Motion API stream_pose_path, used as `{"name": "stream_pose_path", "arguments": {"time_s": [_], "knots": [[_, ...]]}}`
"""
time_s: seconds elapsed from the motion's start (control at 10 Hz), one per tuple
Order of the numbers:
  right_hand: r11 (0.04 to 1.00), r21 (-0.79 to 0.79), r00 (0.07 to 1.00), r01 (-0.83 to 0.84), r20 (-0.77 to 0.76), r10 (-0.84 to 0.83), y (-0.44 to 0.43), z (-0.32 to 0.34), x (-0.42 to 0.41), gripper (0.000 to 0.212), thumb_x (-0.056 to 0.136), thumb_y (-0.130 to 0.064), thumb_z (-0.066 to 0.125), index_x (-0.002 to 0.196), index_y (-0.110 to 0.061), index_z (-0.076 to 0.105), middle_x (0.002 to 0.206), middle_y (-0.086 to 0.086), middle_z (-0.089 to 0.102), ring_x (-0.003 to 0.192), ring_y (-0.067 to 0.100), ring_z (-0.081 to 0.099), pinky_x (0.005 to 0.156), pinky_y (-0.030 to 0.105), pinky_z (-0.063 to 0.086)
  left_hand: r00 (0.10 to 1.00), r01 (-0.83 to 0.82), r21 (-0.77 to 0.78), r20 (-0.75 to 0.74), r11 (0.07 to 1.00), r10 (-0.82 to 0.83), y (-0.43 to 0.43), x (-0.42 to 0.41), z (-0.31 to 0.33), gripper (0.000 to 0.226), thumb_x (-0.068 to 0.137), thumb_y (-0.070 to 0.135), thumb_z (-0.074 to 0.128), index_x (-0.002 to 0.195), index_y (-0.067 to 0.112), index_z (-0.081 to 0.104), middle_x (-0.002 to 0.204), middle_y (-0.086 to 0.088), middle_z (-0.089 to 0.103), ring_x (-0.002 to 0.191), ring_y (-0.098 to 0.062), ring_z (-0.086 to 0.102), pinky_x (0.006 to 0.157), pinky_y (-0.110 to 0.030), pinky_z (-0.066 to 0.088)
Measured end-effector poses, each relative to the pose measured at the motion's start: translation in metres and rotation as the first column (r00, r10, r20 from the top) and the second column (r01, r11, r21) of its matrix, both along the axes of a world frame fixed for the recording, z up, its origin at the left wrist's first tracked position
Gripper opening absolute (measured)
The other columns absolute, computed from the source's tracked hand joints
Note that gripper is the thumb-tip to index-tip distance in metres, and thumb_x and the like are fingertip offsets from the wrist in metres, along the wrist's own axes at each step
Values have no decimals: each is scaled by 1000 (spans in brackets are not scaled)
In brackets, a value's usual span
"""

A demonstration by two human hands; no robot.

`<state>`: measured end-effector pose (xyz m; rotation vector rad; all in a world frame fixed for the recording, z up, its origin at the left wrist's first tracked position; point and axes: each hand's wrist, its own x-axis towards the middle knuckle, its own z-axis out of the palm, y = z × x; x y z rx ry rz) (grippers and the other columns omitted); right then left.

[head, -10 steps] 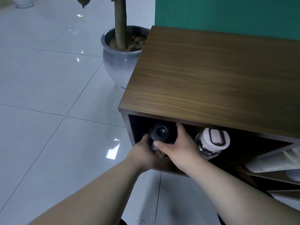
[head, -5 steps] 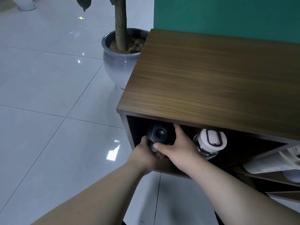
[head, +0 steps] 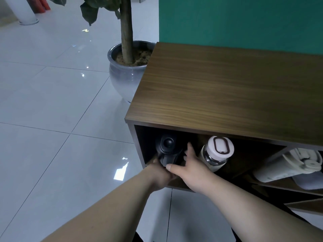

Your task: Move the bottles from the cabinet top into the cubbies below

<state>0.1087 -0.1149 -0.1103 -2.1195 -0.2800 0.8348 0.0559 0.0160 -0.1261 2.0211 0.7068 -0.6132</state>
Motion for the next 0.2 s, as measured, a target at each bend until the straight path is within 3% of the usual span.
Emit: {"name": "stream_pose_path", "arguments": {"time_s": [0.1, 0.2], "knots": [[1000, 8, 998, 7, -57, -6, -20, 2, -14, 130, 63, -65, 69, 163, -21, -2, 163, -6, 28, 153, 18, 29, 123, 38, 30, 998, -54, -78, 13, 995, 56, -2, -1, -16, 90, 67, 46, 64, 148, 11, 50, 147, -13, 59, 134, -34, 59, 112, -47, 49], [998, 58, 995, 31, -99, -25, -54, 10, -33, 85, 72, -59, 71, 146, -26, 44, 147, -15, 50, 135, 10, 51, 117, 35, 38, 985, -170, -128, -9, 977, 170, -7, -10, -9, 81, 65, 49, 71, 132, 5, 66, 134, -14, 70, 124, -32, 67, 107, -45, 54]]}}
